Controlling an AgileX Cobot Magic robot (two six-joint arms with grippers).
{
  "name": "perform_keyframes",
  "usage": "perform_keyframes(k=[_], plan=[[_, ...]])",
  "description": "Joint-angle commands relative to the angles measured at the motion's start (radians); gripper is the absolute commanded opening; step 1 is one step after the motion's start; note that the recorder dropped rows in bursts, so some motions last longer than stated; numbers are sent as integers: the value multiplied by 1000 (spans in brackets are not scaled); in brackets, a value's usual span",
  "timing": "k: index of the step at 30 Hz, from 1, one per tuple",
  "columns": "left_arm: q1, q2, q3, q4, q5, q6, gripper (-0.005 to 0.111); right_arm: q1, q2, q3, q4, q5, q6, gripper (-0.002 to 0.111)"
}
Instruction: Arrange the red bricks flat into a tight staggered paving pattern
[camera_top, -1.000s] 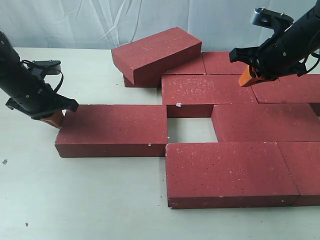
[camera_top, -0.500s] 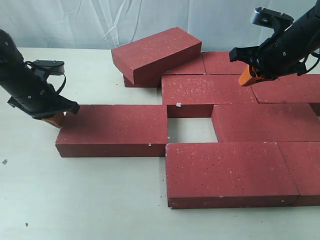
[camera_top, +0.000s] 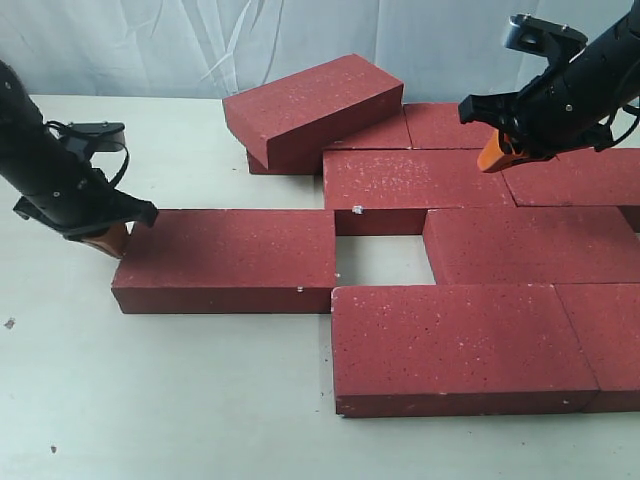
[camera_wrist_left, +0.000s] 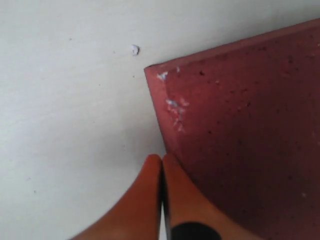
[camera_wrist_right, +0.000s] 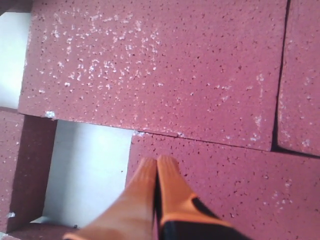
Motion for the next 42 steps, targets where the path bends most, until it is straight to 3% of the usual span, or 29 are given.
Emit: perform_keyframes(k=[1, 21, 35, 42], plan=[[-44, -2, 3, -41, 15, 4, 0, -2, 0, 2, -3, -7, -4, -1], [-50, -2, 3, -28, 39, 0, 0, -2, 0, 2, -1, -2, -4, -1], [-161, -2, 3, -90, -48, 0, 0, -2, 0, 2, -3, -2, -4, -1], [-175, 0, 3, -141, -73, 4, 0, -2, 0, 2, -3, -2, -4, -1]])
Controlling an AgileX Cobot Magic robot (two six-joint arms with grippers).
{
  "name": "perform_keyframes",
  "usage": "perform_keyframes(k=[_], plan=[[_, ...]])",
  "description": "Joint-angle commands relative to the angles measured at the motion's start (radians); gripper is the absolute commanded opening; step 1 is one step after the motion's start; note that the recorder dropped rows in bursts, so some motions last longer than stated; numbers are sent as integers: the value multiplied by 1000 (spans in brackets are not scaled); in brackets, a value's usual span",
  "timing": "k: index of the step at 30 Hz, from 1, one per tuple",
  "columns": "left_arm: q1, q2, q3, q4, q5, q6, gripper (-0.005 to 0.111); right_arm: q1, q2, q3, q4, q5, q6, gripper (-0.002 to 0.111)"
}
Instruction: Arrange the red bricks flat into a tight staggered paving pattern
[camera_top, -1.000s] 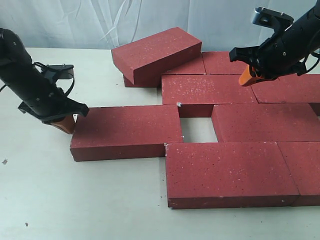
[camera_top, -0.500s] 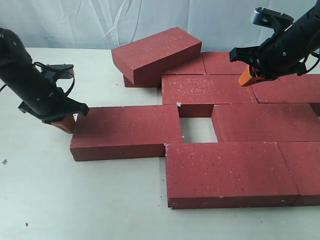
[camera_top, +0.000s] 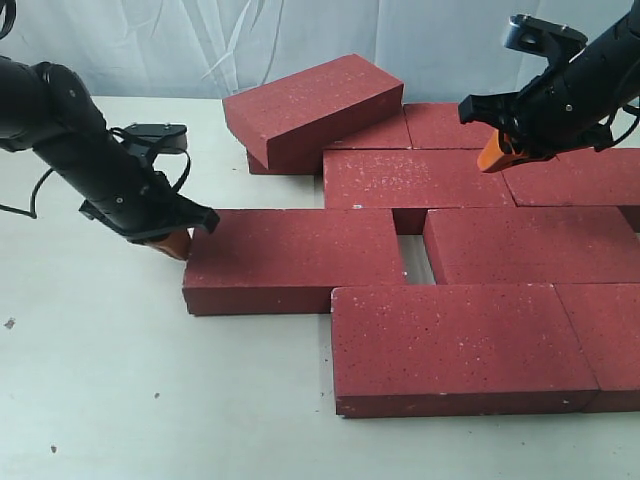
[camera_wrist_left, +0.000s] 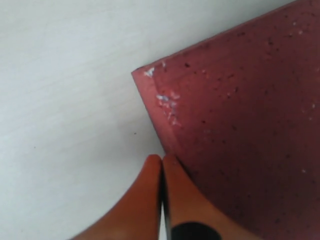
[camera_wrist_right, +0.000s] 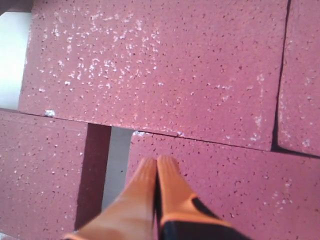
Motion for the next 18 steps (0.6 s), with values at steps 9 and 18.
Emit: perform_keyframes(k=[9, 18], plan=[[-8, 0, 3, -9, 24, 28, 0, -2, 0, 2, -3, 0, -6, -1], [59, 0, 3, 63, 29, -50, 0, -2, 0, 2, -3, -2, -8, -1]])
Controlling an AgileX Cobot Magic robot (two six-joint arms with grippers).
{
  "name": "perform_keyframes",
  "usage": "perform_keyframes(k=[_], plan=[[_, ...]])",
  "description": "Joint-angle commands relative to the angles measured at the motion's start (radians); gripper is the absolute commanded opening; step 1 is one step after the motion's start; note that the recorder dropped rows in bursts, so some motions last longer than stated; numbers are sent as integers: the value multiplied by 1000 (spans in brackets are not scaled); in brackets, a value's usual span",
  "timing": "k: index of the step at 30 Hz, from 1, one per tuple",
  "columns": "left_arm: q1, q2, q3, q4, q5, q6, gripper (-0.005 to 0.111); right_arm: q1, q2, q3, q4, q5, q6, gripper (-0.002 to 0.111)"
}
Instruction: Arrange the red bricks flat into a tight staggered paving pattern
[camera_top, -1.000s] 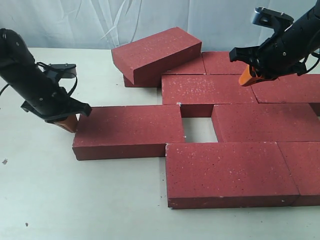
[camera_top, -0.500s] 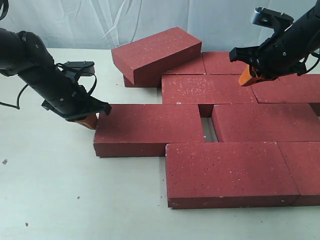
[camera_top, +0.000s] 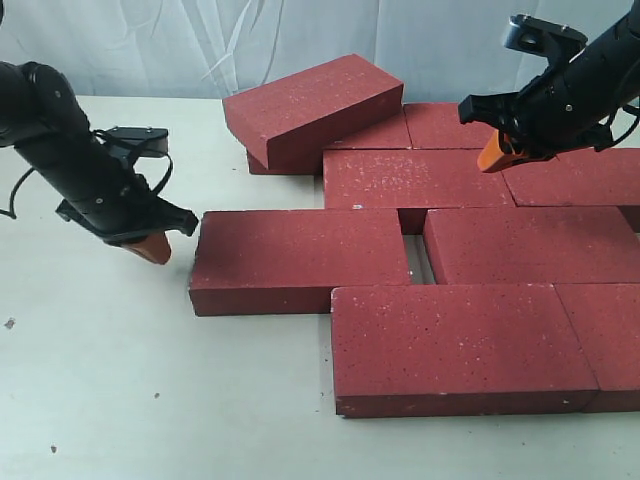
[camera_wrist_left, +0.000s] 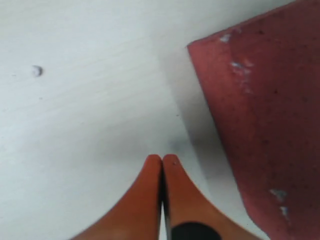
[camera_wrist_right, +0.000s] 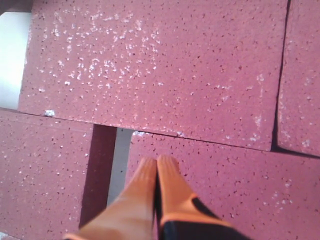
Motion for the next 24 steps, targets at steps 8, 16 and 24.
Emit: perform_keyframes(k=[8, 16, 24], plan=[[-102, 59, -1, -132, -8, 24, 0, -2, 0, 2, -3, -2, -8, -1], [-133, 70, -21, -241, -17, 115, 0, -2, 0, 2, -3, -2, -8, -1], [-155, 70, -25, -263, -10, 155, 0, -2, 0, 2, -3, -2, -8, -1]])
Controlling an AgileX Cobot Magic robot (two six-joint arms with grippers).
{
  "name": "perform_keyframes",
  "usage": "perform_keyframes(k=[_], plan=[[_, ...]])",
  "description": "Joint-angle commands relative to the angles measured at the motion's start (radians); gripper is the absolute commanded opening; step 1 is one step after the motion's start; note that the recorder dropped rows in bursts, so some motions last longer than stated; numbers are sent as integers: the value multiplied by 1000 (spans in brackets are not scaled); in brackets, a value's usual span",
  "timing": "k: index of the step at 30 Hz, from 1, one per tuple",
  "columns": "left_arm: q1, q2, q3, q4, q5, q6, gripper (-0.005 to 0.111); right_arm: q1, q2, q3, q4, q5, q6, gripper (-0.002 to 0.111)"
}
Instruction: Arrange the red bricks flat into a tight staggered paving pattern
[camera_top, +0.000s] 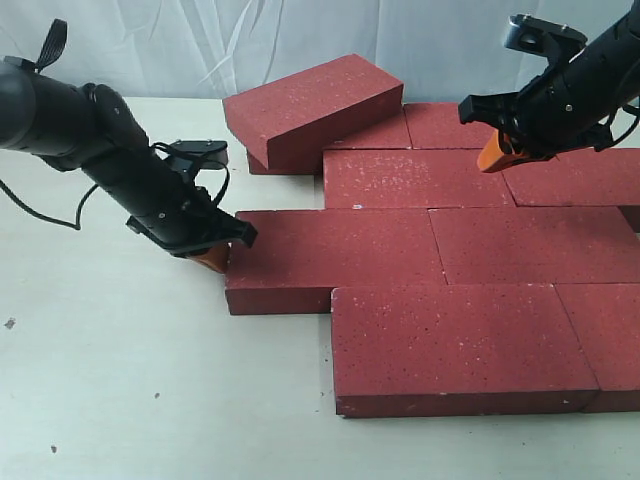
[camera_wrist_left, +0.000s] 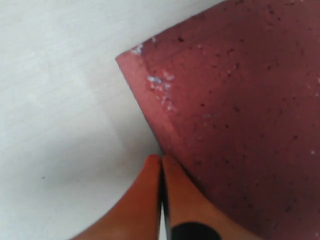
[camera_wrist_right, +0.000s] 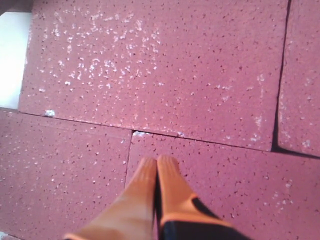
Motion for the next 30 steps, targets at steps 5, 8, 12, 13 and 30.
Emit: perform_keyframes(k=[5, 8, 12, 13, 30], plan=[[29, 1, -21, -7, 79, 2, 0, -2, 0, 2, -3, -2, -6, -1], [71, 1, -39, -7, 129, 2, 0, -2, 0, 2, -3, 0, -6, -1], [130, -27, -42, -1, 148, 2, 0, -2, 0, 2, -3, 5, -6, -1], [142, -42, -42, 3, 148, 2, 0, -2, 0, 2, -3, -6, -6, -1], [174, -98, -101, -34, 64, 2, 0, -2, 150, -324, 4, 35, -6, -1]])
